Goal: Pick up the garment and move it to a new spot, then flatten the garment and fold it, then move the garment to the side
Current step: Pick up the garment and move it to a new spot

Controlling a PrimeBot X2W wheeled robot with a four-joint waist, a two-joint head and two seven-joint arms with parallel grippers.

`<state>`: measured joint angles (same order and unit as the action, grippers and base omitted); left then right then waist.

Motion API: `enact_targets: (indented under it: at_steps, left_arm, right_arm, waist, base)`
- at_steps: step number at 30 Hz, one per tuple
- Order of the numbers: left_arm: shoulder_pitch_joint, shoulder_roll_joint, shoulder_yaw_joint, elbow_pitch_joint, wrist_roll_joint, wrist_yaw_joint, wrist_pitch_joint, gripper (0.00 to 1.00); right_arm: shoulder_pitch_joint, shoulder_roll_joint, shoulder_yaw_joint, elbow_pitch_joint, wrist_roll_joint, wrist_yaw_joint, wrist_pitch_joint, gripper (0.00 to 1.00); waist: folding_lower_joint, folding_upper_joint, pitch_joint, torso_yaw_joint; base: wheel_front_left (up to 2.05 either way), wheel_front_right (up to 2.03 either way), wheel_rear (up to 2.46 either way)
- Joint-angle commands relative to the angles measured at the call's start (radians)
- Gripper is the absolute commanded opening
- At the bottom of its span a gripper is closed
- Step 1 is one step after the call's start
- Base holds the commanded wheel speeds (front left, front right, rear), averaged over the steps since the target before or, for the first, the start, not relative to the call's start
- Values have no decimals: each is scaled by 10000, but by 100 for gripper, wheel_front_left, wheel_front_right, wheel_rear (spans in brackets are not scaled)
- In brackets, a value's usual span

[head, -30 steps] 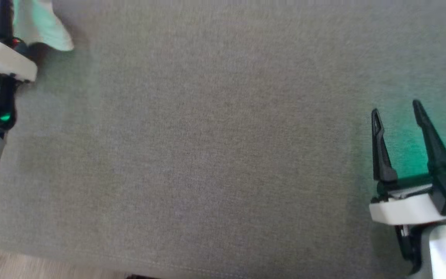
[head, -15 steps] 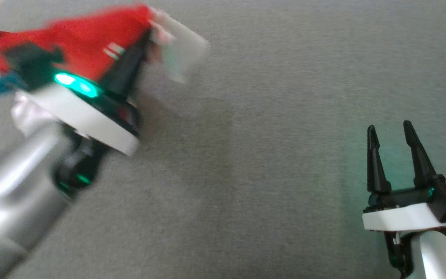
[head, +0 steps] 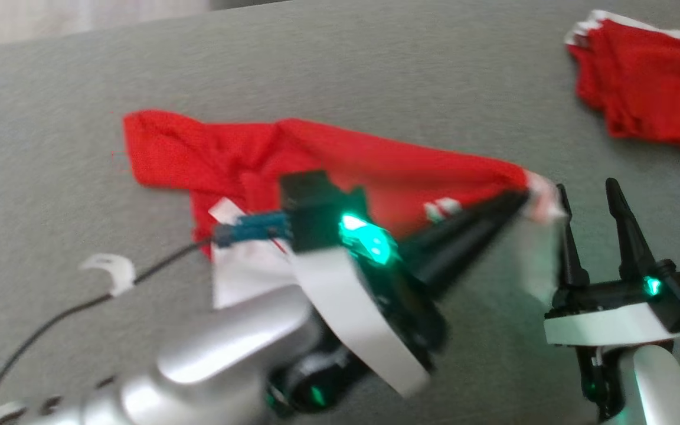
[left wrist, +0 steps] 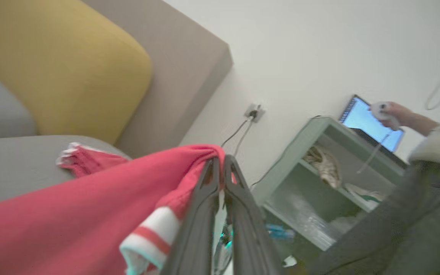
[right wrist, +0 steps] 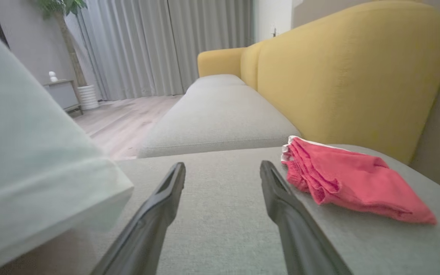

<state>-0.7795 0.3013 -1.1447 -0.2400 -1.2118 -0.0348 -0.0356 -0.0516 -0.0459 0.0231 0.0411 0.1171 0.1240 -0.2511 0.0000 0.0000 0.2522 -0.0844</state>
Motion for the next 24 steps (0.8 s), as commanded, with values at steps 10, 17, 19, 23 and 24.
enact_targets:
  at_steps: [10,17,19,23,24]
  left_arm:
    - [-562,-828,653,-795,-214,531,-79,0]
    - [-139,-162,1327,2378,-86,1146,-737,0]
    - [-65,-117,1432,3556,-17,1179,-981,0]
    - [-51,-282,1449,5674,42,856,-1308,0]
    - [-52,-360,1450,6149,34,770,-1368,10]
  right_arm:
    - [-207,-43,449,-401,425,67,-106,100]
    - [-262,-43,457,-422,483,67,-106,100]
    - [-311,-43,515,-403,461,67,-106,100]
    - [-402,-43,612,-374,371,67,-106,100]
    - [-412,-43,621,-363,346,67,-106,100]
  waist:
    - [0,0,61,-1175]
    - [0,0,271,-1319]
    - [0,0,350,-1351]
    - [0,0,464,-1355]
    - [0,0,479,-1352]
  base:
    - [0,0,0]
    - [0,0,0]
    - [0,0,0]
    - [0,0,0]
    - [0,0,0]
